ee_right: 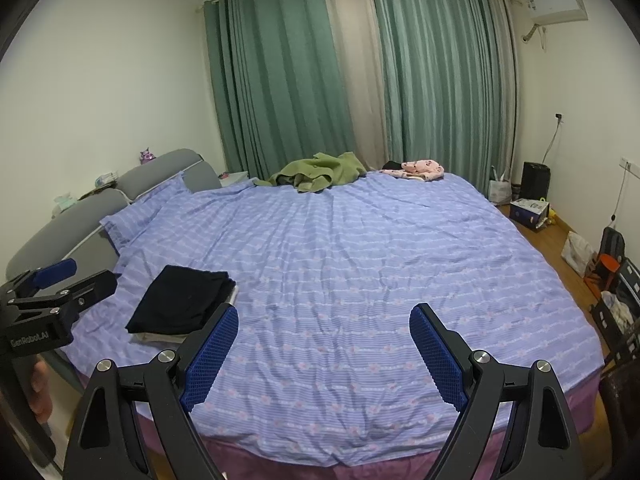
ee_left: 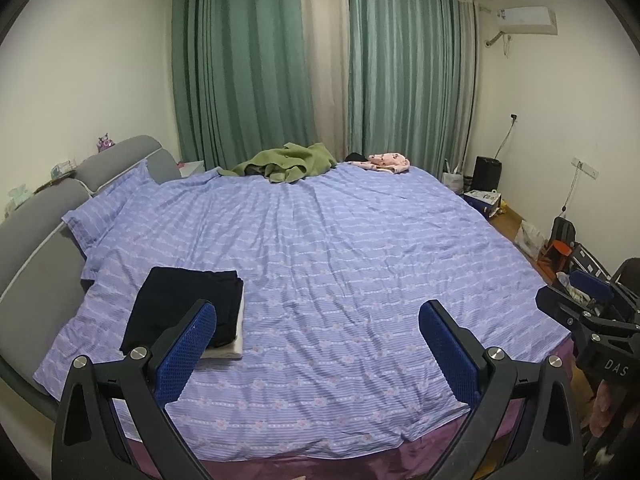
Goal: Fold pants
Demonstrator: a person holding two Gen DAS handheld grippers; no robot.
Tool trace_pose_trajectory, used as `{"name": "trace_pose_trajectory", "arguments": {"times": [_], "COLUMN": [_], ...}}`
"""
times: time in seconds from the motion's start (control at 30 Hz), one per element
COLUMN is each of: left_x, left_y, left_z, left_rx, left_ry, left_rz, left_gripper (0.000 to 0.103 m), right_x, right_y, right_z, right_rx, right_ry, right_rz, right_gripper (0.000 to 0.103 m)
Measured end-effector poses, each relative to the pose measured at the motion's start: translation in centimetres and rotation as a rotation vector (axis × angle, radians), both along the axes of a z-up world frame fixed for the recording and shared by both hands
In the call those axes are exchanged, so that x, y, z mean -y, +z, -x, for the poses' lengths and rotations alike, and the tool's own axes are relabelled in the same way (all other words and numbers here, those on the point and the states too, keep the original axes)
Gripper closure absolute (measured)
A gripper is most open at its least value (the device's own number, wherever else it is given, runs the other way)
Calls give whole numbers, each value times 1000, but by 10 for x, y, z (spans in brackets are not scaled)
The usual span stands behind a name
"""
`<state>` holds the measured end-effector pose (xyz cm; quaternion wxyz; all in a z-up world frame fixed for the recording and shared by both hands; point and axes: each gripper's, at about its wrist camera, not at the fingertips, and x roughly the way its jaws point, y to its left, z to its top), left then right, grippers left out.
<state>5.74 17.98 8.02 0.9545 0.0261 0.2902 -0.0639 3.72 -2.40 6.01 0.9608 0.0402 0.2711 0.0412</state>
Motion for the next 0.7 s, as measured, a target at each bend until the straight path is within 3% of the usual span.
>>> {"name": "trace_pose_trajectory", "arguments": {"times": [0.7], "left_x": [9], "left_y": [-4], "left_z": [1], "left_rx": [14], "left_ry": [5], "left_rz": [-29], "left_gripper": [0], "right_x": [6], "right_y": [-4], "right_z": [0], "right_rx": [-17], "right_ry": [-12], "right_rz": [4], "right_gripper": [15]}}
